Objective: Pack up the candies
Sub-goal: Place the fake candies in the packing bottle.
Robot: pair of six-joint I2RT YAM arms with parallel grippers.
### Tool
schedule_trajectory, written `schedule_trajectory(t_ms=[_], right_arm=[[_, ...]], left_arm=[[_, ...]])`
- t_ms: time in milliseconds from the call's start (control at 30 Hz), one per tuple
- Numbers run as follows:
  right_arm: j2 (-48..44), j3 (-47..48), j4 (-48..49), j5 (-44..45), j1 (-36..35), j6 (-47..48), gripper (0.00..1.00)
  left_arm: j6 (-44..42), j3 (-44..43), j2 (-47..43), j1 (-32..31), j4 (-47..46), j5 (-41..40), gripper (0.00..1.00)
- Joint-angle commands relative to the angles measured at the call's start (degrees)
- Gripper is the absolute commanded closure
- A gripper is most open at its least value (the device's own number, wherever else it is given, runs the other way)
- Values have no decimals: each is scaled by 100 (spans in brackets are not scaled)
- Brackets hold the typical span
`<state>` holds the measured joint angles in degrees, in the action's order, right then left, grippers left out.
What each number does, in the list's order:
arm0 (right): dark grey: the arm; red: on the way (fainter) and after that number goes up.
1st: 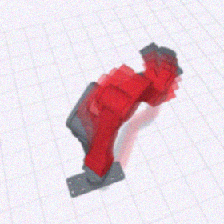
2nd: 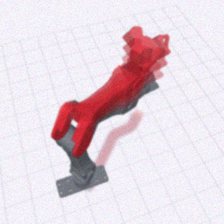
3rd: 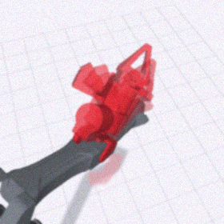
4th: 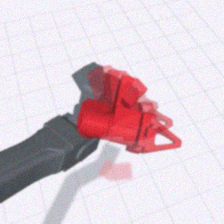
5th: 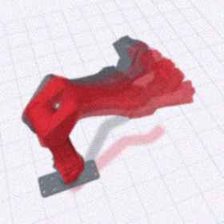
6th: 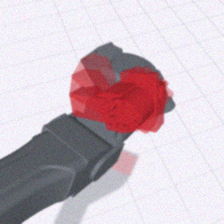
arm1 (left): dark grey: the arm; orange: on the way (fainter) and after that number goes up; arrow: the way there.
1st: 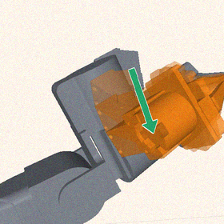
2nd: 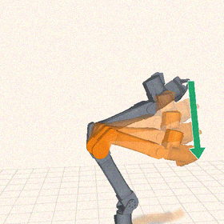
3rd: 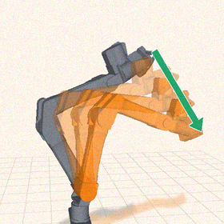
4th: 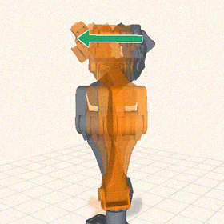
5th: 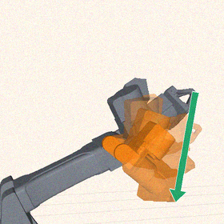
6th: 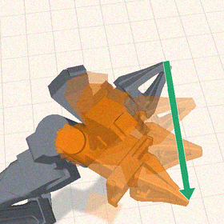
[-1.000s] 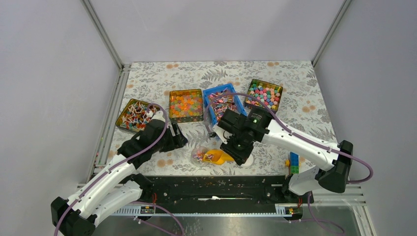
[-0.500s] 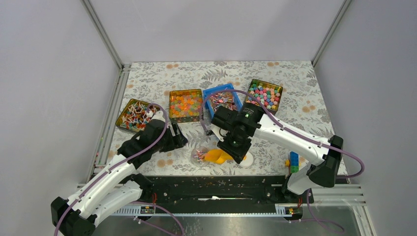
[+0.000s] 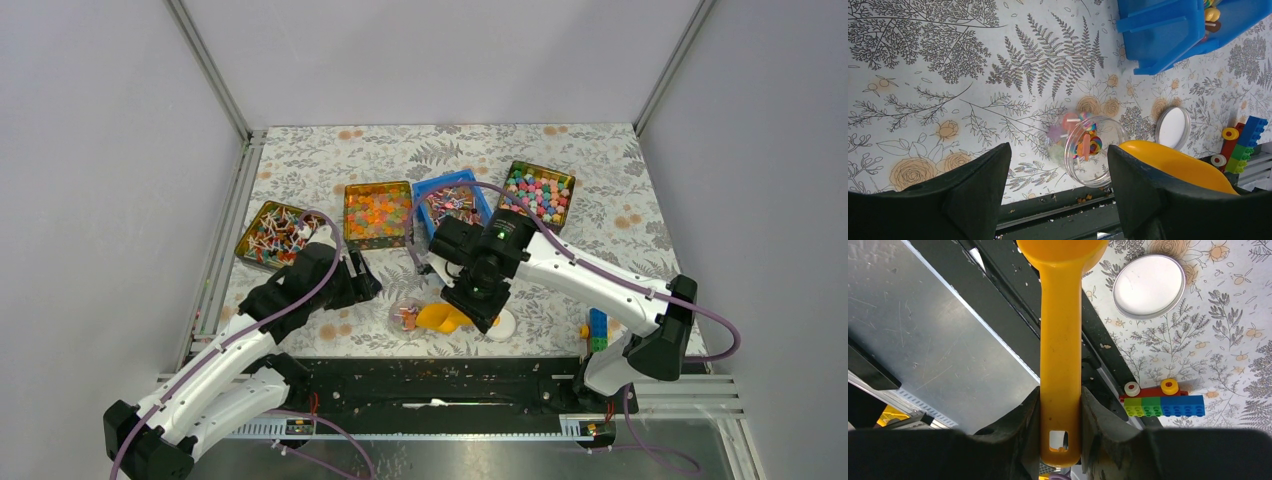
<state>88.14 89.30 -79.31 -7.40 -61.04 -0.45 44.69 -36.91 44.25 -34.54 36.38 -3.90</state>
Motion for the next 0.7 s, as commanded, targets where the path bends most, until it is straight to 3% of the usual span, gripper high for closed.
schedule_trajectory(t_ms=[0,300,467,667], right_arm=[[-256,55,142,43,-60,-180,100],[-898,-540,1127,26,-52,-616,100],[-1133,-830,1478,28,-56,-800,100],[-1209,-955,1635,105,-51,-824,100]], left_arm=[[23,29,-76,27,-175,-94,28],[-95,-10,-75,27,-162,39,27],[-74,-54,-115,27,-69,-76,14],[-147,-114,-169,27,84,-232,7]])
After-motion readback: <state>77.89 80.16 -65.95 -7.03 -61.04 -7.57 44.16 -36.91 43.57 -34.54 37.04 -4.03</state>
